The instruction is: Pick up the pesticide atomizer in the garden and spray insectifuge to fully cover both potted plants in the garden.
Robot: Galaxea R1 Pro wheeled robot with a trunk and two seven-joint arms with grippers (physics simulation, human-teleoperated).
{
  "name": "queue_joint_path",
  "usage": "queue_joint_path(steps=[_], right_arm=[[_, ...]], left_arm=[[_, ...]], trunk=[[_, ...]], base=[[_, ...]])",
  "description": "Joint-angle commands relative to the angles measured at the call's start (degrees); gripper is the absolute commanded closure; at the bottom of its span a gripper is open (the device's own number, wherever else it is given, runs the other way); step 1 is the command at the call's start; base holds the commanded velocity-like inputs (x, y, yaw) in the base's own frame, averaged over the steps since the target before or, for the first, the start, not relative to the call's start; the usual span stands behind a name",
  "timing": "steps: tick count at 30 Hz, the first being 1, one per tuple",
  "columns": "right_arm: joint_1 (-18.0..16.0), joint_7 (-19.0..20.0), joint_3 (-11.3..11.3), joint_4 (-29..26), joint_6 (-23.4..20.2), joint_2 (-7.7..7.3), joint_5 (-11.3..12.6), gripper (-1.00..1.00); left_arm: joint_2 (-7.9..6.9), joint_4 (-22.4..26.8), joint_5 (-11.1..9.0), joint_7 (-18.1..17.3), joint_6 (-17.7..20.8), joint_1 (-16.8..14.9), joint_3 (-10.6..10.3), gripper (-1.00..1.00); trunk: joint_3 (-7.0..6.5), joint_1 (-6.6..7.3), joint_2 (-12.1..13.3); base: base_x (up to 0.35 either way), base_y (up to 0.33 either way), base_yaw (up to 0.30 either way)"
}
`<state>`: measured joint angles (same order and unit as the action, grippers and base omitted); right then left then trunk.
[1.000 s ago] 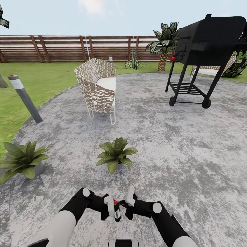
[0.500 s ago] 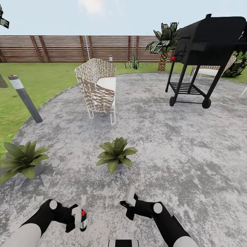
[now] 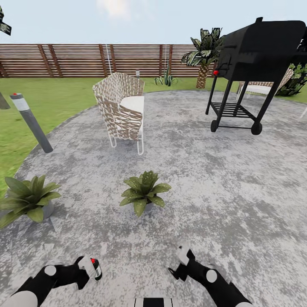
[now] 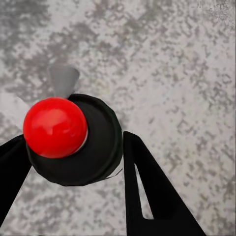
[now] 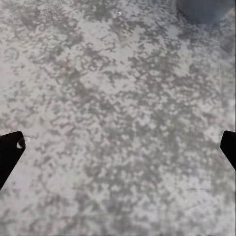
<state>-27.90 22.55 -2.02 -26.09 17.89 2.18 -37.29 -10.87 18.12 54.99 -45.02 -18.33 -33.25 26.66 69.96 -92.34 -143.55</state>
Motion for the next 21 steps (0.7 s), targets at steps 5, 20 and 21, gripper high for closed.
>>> queue_joint_path(steps=[5,20,21], right_arm=[[0.08,-18.95,4.37,14.98,2.03,-3.14,4.65,-1.00],[2.85,-44.87,7.03,24.36,15.25,-4.67,26.58,-1.00],[2.85,-44.87,7.03,24.34,15.25,-4.66,26.61,-1.00]], left_arm=[[1.05,-10.64,-7.56,21.01,-0.64,-0.02,1.47,1.00],[4.73,-14.42,-23.53,42.20,-7.33,8.12,3.57,1.00],[4.74,-14.43,-24.01,42.17,-7.36,8.12,3.57,1.00]], trunk=[[0.04,0.02,-0.02],[0.04,0.02,-0.02],[0.04,0.02,-0.02]], base=[[0.000,0.000,0.000],[0.000,0.000,0.014],[0.000,0.000,0.241]])
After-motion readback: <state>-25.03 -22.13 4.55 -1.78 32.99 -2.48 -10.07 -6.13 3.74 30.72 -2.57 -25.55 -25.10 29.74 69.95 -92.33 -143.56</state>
